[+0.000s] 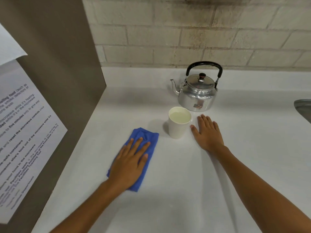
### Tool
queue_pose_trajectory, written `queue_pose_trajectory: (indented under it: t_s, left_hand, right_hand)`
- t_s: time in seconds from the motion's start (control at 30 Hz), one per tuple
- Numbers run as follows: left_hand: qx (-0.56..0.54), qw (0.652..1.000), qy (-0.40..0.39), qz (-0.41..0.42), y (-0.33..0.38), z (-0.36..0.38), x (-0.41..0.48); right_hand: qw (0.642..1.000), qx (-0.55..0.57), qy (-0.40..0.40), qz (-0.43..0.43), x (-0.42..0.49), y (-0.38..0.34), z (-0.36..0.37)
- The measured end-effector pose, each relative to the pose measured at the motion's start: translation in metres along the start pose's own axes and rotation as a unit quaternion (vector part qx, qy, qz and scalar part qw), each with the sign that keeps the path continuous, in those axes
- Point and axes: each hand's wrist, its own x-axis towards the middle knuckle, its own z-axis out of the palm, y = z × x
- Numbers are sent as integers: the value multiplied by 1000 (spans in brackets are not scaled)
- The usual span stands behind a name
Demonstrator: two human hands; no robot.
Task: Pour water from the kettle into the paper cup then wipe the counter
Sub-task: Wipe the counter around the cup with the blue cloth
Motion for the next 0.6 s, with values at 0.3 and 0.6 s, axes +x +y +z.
queue_pose_trajectory:
  t_s: [0.3, 0.6]
  left_hand:
    - [6, 999, -15, 27, 65, 19, -19]
    - [38, 993, -9, -112, 46, 11, -7]
  right_hand:
    - [1000, -4, 0, -4, 1, -1, -1]
    - [1000, -15, 3, -9, -1, -3, -1]
